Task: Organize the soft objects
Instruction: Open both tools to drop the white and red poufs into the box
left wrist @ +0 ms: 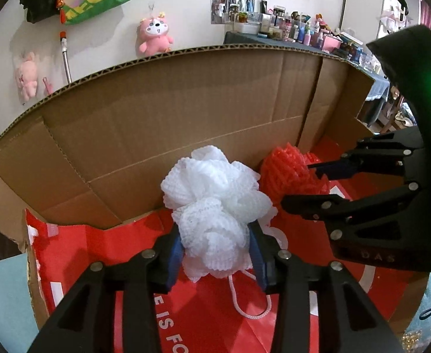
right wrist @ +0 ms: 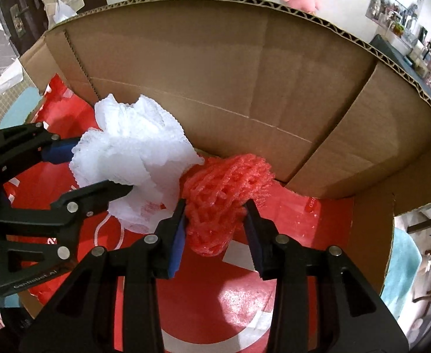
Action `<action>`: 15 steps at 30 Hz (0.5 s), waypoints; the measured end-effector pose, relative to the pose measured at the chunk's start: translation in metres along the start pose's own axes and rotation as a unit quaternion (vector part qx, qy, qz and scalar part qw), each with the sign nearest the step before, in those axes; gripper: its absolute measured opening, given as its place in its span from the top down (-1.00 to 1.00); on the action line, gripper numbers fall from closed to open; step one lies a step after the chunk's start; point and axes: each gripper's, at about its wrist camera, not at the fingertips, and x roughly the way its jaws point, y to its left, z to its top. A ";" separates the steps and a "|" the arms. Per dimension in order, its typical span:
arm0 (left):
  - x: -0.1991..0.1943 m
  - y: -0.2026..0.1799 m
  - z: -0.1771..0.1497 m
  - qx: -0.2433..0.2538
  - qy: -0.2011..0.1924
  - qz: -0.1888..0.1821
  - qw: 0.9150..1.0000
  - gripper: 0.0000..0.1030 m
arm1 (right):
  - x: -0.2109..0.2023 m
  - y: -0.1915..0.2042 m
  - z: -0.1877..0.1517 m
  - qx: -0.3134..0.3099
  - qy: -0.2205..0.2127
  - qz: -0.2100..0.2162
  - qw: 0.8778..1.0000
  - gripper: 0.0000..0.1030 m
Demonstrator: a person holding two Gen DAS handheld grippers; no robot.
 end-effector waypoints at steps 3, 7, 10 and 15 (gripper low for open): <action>-0.001 0.001 0.001 -0.003 0.002 -0.005 1.000 0.12 | -0.003 -0.001 -0.003 0.000 -0.001 -0.001 1.000 0.27; -0.001 0.002 0.004 -0.002 0.003 -0.001 1.000 0.05 | -0.002 -0.002 -0.002 0.004 0.001 -0.003 1.000 0.25; -0.001 0.005 0.004 -0.005 0.002 0.001 1.000 0.01 | -0.001 -0.003 0.000 0.005 0.002 -0.007 1.000 0.24; -0.003 0.006 0.004 -0.008 0.002 0.004 1.000 -0.08 | 0.002 0.002 0.002 0.002 0.004 -0.015 1.000 0.21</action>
